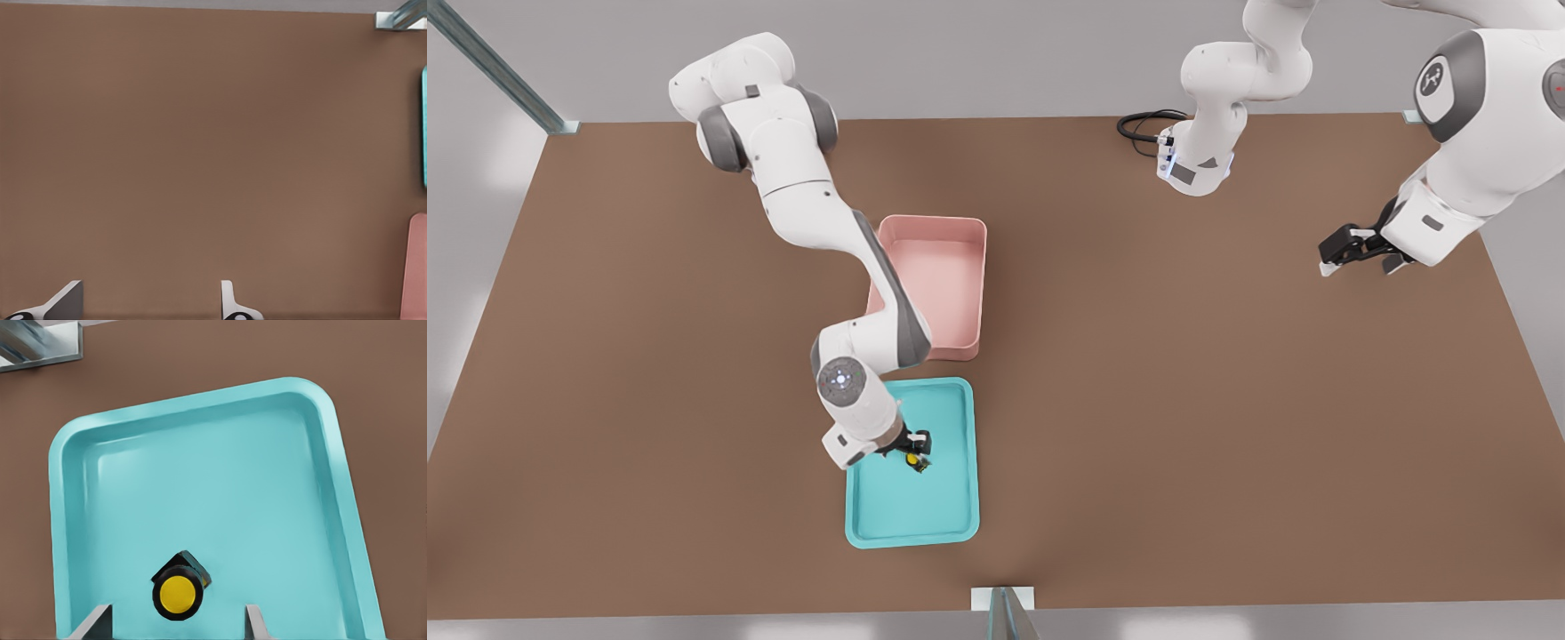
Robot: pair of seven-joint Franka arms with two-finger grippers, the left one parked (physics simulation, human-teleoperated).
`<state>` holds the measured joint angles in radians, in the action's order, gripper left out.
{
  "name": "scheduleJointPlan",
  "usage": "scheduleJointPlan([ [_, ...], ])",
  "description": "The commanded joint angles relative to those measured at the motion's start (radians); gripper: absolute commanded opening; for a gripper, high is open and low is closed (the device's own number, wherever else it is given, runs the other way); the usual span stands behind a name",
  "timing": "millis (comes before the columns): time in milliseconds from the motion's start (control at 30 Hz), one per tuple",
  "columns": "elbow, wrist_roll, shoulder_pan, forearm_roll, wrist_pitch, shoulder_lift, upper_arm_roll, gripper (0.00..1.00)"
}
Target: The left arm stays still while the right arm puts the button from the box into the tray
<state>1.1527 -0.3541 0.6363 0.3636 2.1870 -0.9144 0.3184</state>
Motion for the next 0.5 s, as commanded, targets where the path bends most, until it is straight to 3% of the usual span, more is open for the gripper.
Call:
scheduleJointPlan([
  [0, -0.011, 0.294, -0.001, 0.017, -0.105, 0.035, 0.004, 1.00],
  [100, -0.042, 0.293, 0.002, -0.159, -0.657, 0.382, 0.013, 1.00],
  [133, 0.039, 0.369, -0.003, -0.334, -0.705, 0.511, 0.005, 1.00],
  [167, 0.313, 0.374, -0.270, -0.380, -0.641, 0.745, -0.230, 1.00],
  [200, 0.357, 0.395, -0.461, -0.407, -0.605, 0.775, -0.352, 1.00],
  [233, 0.150, 0.606, -0.481, -0.417, -0.670, 0.638, -0.297, 1.00],
  [467, 0.116, 0.564, -0.543, -0.413, -0.642, 0.598, -0.279, 1.00],
])
